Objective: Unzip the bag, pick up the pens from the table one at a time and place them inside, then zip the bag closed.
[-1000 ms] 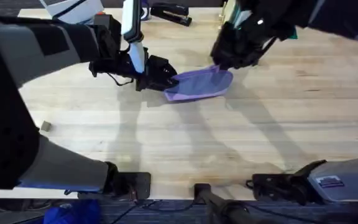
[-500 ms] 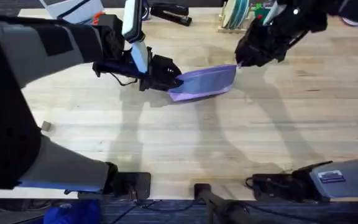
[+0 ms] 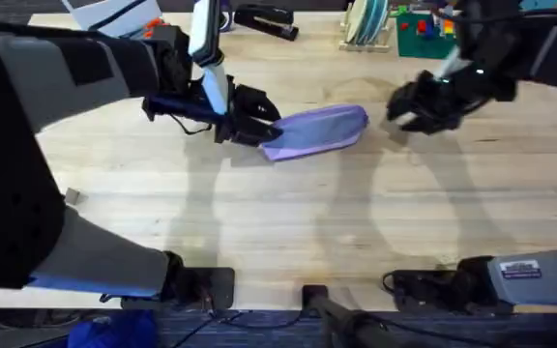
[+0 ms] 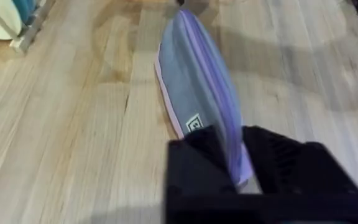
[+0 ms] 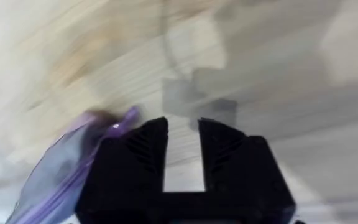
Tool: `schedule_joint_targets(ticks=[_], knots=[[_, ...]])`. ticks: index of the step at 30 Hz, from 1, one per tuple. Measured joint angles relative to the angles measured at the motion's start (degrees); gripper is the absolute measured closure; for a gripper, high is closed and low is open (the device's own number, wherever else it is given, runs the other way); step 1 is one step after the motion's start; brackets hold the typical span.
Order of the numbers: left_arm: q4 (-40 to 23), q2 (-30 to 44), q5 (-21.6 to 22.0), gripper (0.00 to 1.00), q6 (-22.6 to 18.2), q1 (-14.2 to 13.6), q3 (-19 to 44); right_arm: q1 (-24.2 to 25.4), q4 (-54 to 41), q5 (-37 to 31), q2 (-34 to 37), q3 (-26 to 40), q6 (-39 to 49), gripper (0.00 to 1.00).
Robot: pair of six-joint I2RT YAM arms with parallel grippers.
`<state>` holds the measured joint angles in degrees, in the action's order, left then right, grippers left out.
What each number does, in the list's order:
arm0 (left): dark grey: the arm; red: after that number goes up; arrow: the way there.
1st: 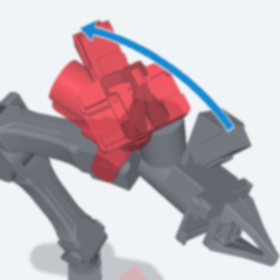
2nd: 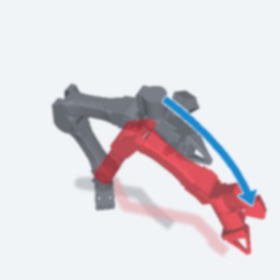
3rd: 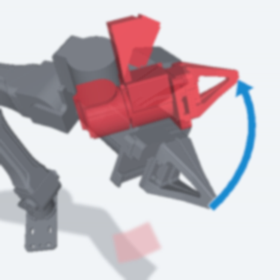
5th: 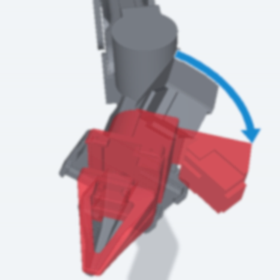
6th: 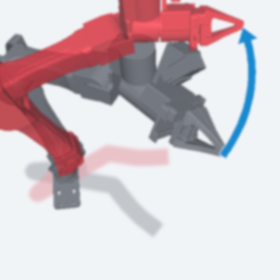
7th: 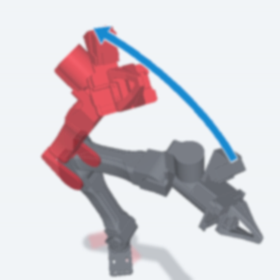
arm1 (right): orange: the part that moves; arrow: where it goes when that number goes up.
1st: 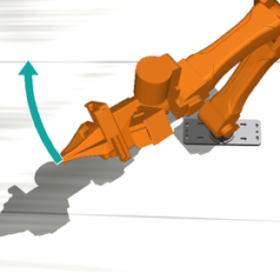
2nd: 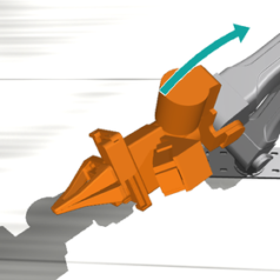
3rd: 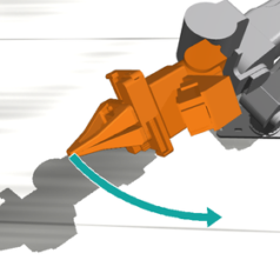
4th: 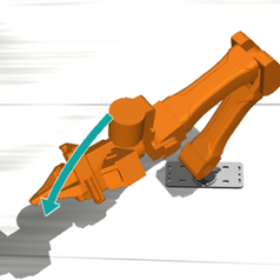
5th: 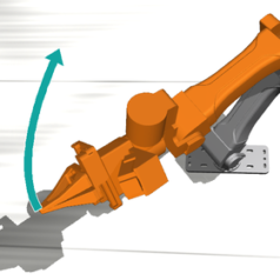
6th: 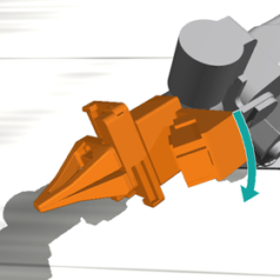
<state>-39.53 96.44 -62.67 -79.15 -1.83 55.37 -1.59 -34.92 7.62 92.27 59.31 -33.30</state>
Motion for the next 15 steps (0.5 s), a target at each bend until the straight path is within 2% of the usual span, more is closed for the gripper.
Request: schedule_joint_targets(ticks=[1, 2, 3, 5, 6, 7, 8, 9, 15], knots=[[-0.10, -0.01, -0.45, 0.703, 0.12, 0.30, -0.02, 1.24, -0.71, -1.09, 0.00, -0.02, 0.35, 0.663], [-0.05, -0.07, -0.82, 0.599, 0.06, 0.55, -0.02, 2.08, -0.88, -1.90, -0.07, 0.00, 1.03, 0.555], [-0.09, -0.09, -1.06, 0.477, 0.13, 0.70, -0.02, 2.42, -0.88, -2.63, -0.24, 0.02, 1.75, 0.426], [-0.09, -0.09, -1.30, 0.311, 0.23, 0.74, -0.02, 2.37, -1.58, -3.84, -1.07, 0.19, 2.85, 0.146], [-0.09, -0.07, -1.57, 0.251, 0.37, 0.74, -0.02, 2.30, -2.29, -4.52, -1.83, 0.47, 3.60, 0.039], [-0.08, -0.09, -1.78, 0.175, 0.63, 0.72, -0.02, 2.21, -2.83, -5.12, -2.70, 0.85, 3.93, 0.014], [-0.11, -0.07, -1.90, 0.050, 1.17, 0.72, -0.02, 2.19, -3.31, -5.46, -3.54, 1.30, 4.25, 0.009], [-0.11, -0.08, -2.11, 0.019, 1.40, 0.74, -0.02, 2.19, -4.02, -5.87, -4.59, 1.97, 4.66, 0.006], [1.57, -0.07, -7.18, 0.008, 2.05, 0.99, -0.01, 2.19, -8.37, -6.97, -9.26, 6.70, 7.53, 0.005]])
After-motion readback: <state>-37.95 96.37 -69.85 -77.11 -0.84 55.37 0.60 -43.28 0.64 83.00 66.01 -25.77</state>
